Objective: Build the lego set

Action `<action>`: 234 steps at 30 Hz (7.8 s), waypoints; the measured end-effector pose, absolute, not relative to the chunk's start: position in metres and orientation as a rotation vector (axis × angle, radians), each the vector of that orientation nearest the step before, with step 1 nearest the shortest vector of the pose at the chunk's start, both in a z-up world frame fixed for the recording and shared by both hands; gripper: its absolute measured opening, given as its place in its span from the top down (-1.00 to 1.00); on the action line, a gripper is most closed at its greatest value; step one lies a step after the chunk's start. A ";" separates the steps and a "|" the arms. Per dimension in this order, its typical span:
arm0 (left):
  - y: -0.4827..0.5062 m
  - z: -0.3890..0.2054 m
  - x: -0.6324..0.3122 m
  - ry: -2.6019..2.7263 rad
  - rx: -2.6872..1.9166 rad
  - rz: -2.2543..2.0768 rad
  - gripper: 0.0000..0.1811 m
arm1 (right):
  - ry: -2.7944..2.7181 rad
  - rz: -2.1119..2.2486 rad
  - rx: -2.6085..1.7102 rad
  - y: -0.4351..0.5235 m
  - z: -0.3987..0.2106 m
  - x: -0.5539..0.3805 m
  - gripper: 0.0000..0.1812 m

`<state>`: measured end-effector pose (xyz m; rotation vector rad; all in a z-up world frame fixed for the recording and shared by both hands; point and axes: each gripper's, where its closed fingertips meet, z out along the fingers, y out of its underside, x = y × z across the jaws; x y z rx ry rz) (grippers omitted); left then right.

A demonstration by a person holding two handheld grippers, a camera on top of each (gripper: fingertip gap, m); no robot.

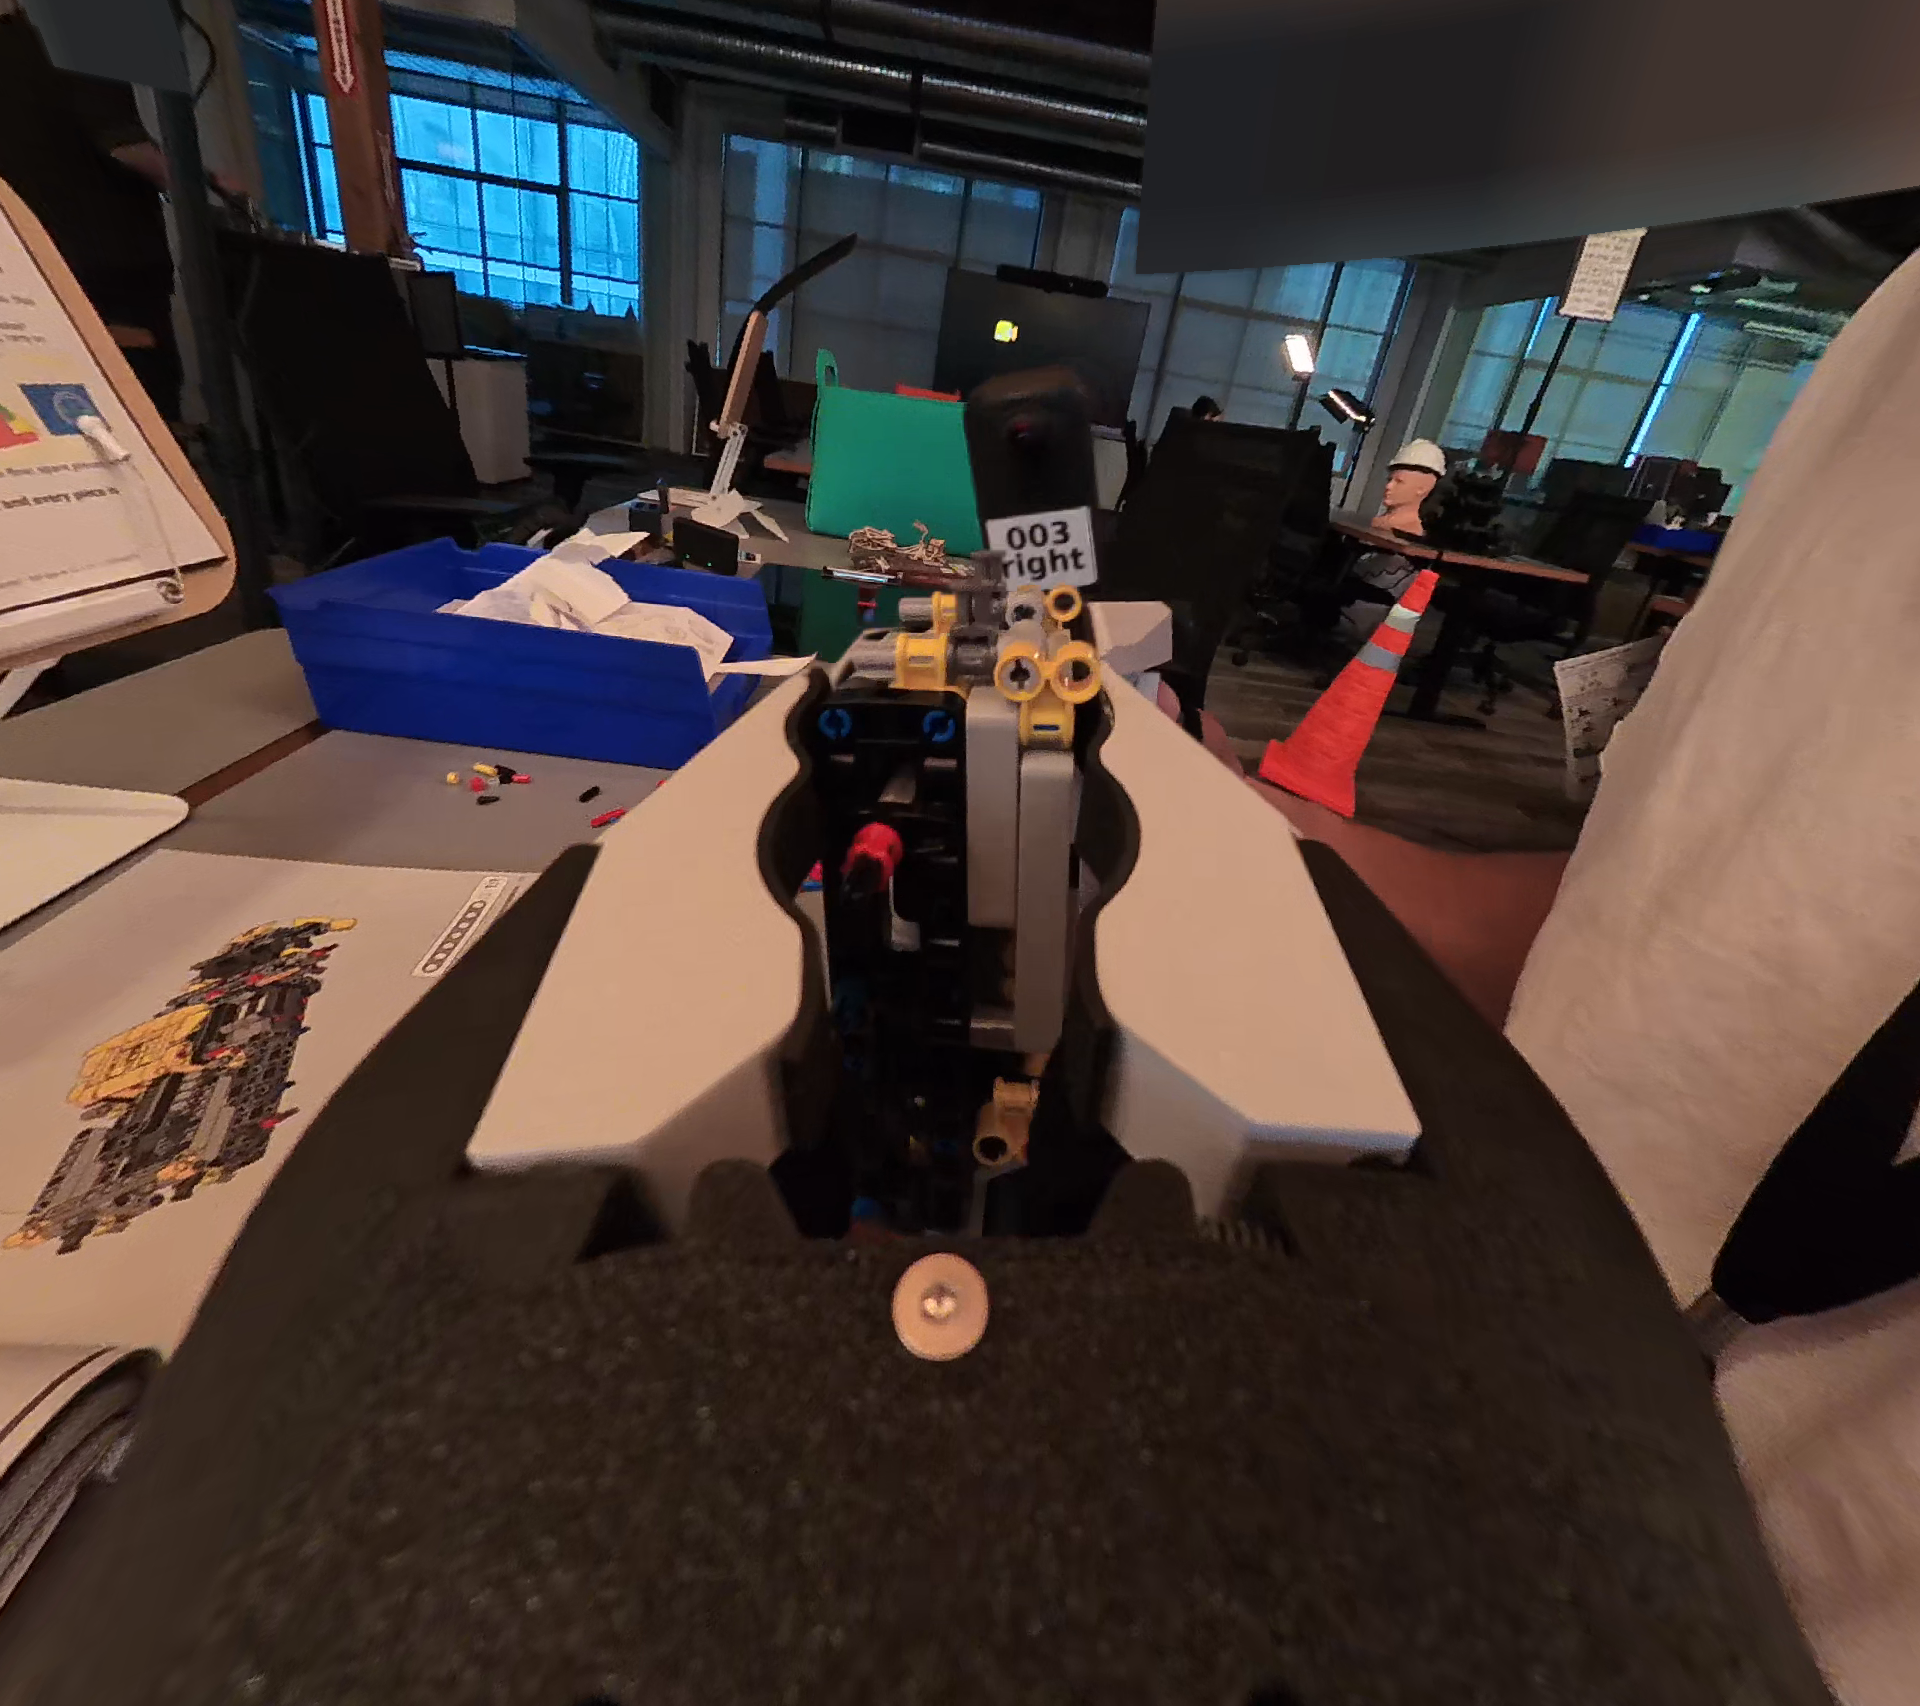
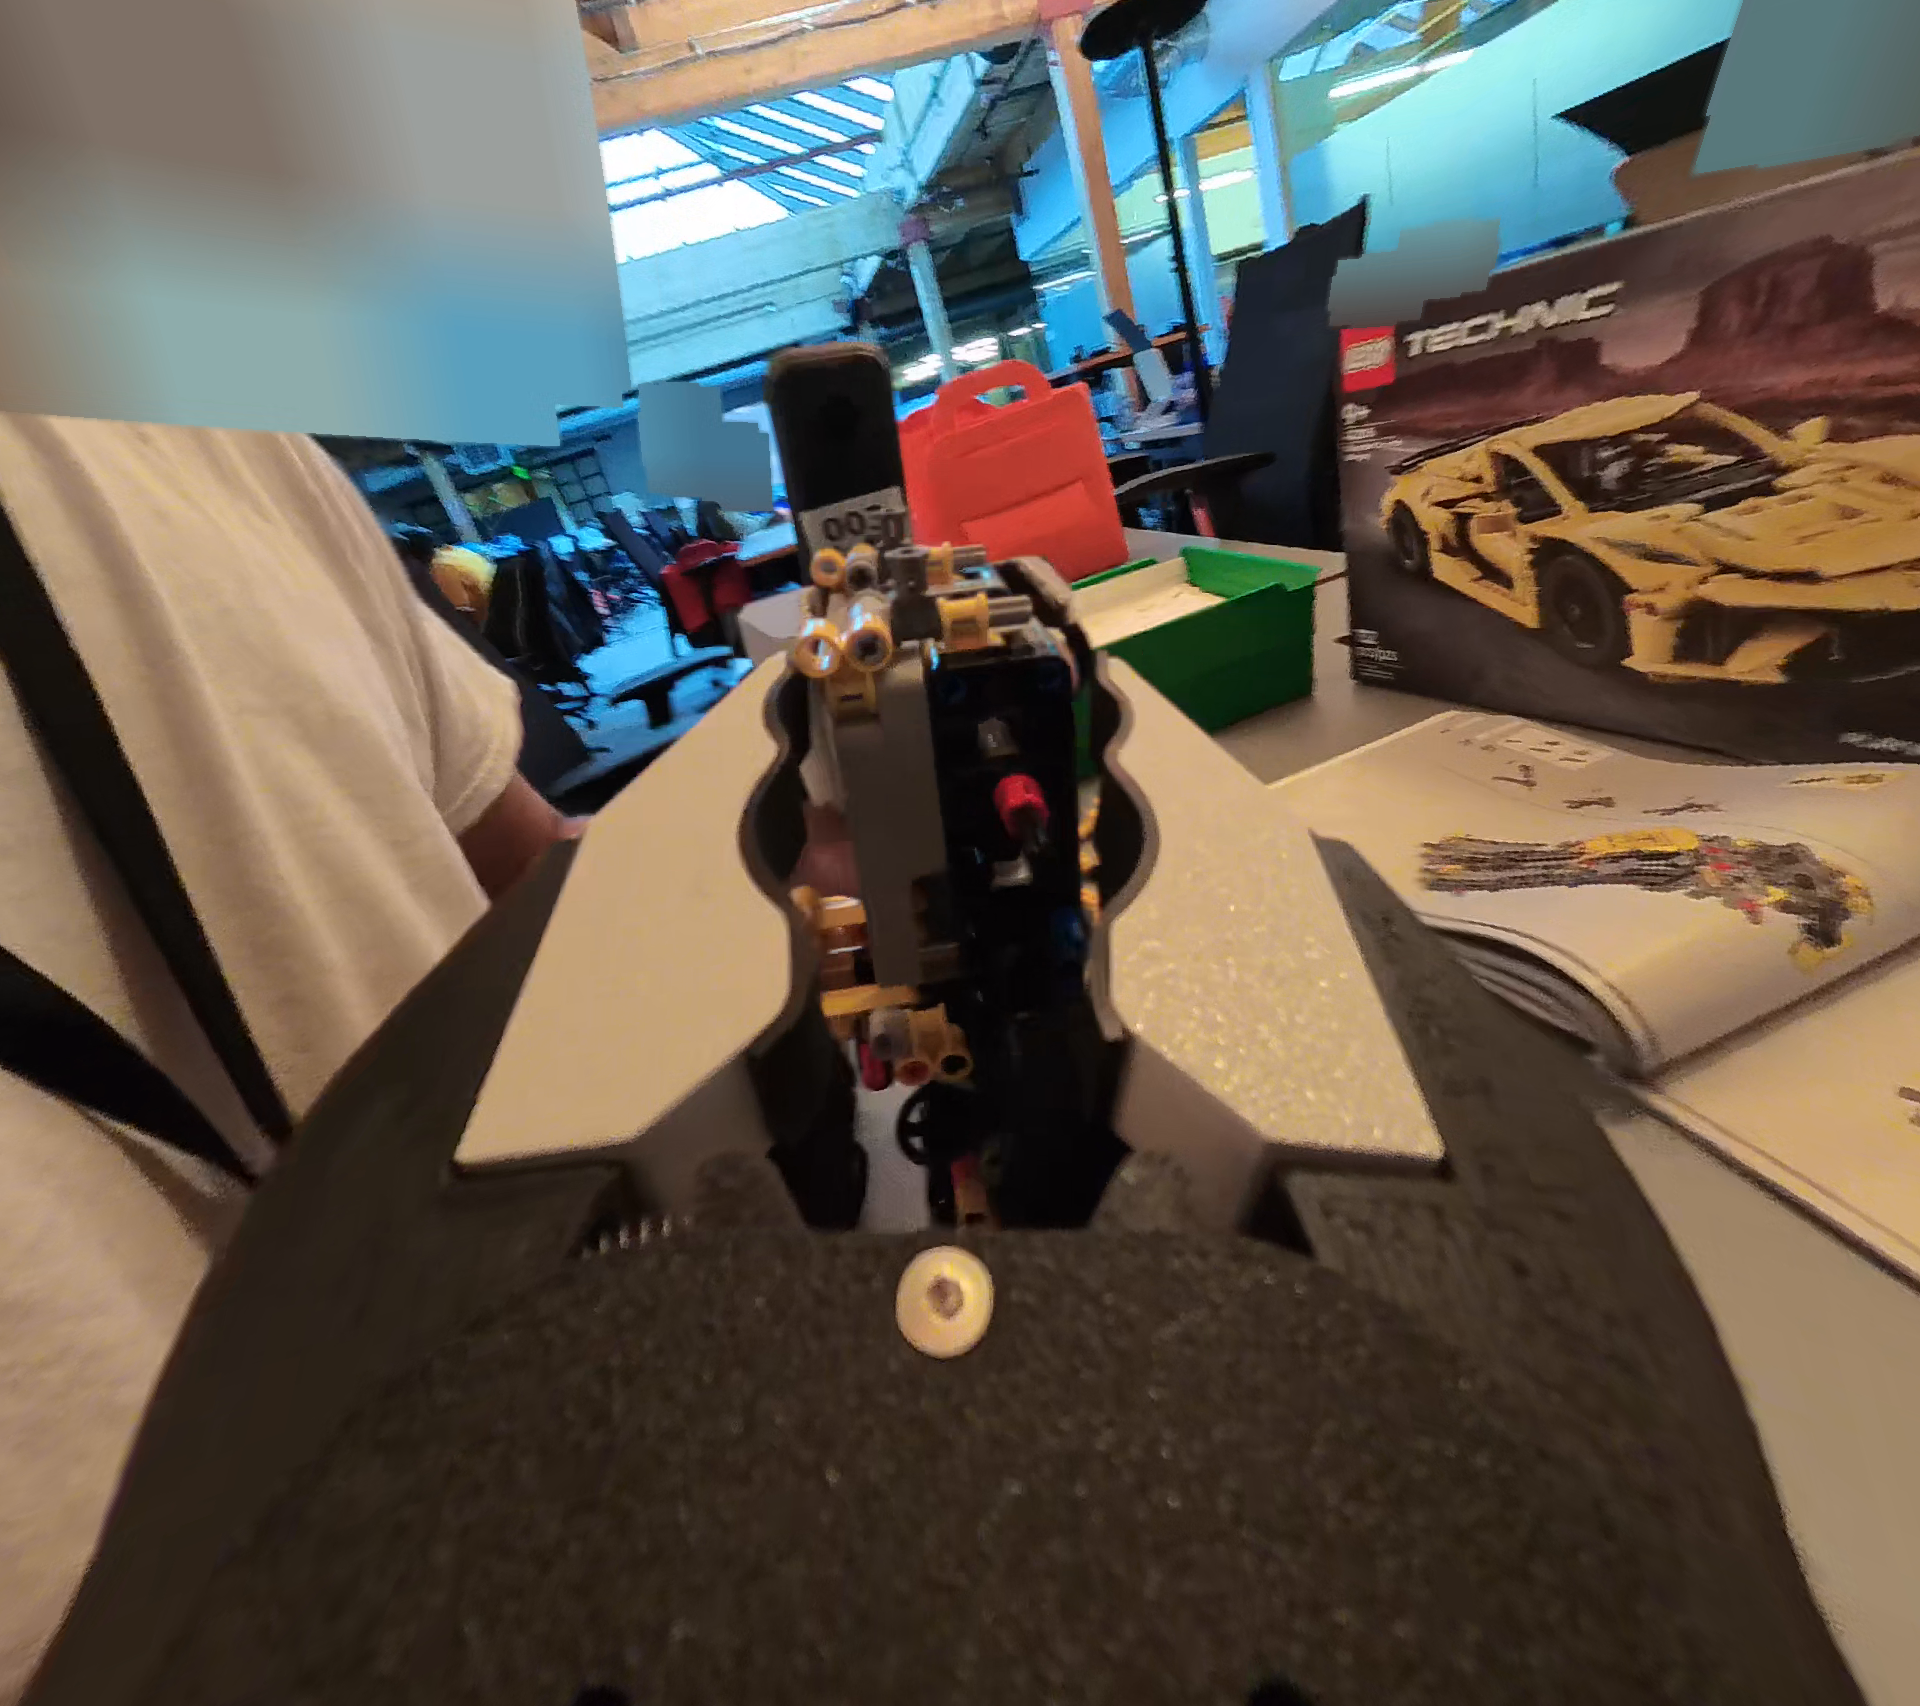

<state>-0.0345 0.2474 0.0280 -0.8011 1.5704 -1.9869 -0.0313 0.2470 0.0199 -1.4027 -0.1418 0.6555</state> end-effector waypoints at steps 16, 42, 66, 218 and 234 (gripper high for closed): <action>0.266 -0.011 -0.033 1.670 -0.907 -2.064 0.50 | 0.023 0.807 -1.374 0.269 0.005 -0.011 0.29; 0.248 -0.004 -0.039 1.635 -0.874 -1.933 0.50 | 0.132 0.820 -1.064 0.249 0.015 -0.017 0.44; 0.227 -0.008 -0.036 1.773 -0.844 -1.757 0.50 | -1.195 0.264 -2.507 0.218 0.008 -0.019 0.53; 0.247 -0.075 0.052 2.540 -1.343 -2.436 0.51 | -0.282 0.358 -1.787 0.194 -0.059 0.078 0.25; 0.201 -0.133 0.084 3.061 -1.551 -2.118 0.50 | -0.527 0.127 -2.089 0.178 -0.135 0.086 0.56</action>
